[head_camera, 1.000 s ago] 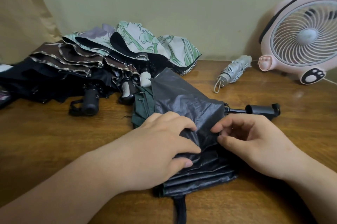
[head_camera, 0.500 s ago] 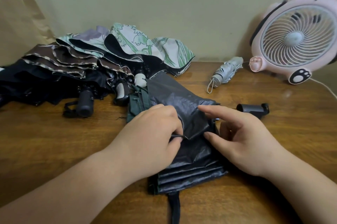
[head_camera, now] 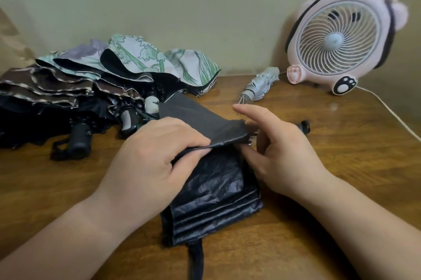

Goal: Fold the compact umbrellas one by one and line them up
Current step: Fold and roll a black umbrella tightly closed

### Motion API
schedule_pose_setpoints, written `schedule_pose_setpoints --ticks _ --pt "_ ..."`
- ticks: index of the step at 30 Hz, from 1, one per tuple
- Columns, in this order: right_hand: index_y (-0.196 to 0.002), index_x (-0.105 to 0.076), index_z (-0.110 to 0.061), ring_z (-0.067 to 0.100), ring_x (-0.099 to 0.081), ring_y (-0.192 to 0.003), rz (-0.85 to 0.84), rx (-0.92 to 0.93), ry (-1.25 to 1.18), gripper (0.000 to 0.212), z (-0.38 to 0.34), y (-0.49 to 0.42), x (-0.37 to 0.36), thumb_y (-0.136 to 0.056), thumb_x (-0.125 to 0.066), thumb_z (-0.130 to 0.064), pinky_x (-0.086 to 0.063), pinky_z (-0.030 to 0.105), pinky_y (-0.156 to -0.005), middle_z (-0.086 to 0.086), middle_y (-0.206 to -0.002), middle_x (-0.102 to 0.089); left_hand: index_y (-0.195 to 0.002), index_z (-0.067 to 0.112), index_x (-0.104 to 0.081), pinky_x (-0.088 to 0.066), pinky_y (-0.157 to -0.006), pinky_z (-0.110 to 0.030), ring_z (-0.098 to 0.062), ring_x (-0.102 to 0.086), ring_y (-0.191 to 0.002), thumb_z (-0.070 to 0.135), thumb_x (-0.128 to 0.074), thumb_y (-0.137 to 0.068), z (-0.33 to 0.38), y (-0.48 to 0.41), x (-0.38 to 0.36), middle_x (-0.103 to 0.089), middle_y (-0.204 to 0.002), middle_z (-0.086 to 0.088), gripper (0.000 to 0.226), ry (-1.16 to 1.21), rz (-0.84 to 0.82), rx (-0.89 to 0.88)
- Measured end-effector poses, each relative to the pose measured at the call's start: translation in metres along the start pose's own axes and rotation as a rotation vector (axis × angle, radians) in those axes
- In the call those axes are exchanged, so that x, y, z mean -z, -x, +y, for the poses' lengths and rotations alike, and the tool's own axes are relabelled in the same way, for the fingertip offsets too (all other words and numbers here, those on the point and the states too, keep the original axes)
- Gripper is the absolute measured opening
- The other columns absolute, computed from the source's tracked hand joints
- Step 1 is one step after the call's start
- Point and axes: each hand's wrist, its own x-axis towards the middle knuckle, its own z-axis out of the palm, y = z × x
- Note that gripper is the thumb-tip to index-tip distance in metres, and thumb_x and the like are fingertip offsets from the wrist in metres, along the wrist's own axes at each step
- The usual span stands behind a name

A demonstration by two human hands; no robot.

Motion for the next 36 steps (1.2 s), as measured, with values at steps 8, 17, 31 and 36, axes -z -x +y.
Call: schedule_pose_setpoints --ticks 8,17,31,36 --pt "-0.108 -0.073 -0.033 -0.019 -0.050 -0.088 -0.243 0.078 0.043 0.035 0.008 0.006 0.007 -0.076 -0.067 -0.020 -0.048 0.019 -0.076 -0.037 -0.101 -0.052 -0.090 0.020 -0.079 -0.052 -0.076 -0.029 -0.008 -0.062 -0.083 0.029 -0.073 -0.093 -0.005 0.003 -0.008 -0.071 -0.087 0.014 0.011 0.024 -0.200 -0.142" --pt "-0.096 -0.078 -0.036 0.017 -0.046 -0.131 -0.347 0.295 0.164 0.028 -0.001 0.006 0.009 -0.076 -0.064 -0.023 -0.042 0.048 -0.097 -0.011 -0.138 -0.055 -0.087 0.026 -0.077 -0.052 -0.076 -0.031 -0.005 -0.057 -0.082 0.036 -0.071 -0.092 -0.008 0.005 -0.013 -0.068 -0.085 0.016 0.012 0.034 -0.315 -0.098" --pt "-0.095 -0.080 -0.033 0.003 -0.055 -0.122 -0.493 0.231 0.042 0.027 -0.004 0.006 0.008 -0.077 -0.061 -0.030 -0.046 0.040 -0.102 -0.021 -0.128 -0.065 -0.159 0.044 -0.022 -0.001 -0.129 -0.038 -0.004 0.007 -0.155 0.060 -0.047 -0.101 -0.011 -0.043 0.003 0.000 -0.169 0.019 0.065 -0.362 -0.624 0.171" --pt "-0.093 -0.079 -0.033 -0.002 -0.057 -0.116 -0.511 0.198 -0.028 0.019 -0.006 0.005 0.020 -0.082 -0.065 -0.027 -0.044 0.029 -0.102 -0.027 -0.113 -0.067 -0.160 0.045 0.009 0.011 -0.126 -0.051 -0.016 0.027 -0.154 0.063 -0.032 -0.104 -0.003 -0.033 -0.024 0.024 -0.169 0.010 0.072 -0.469 -0.836 0.155"
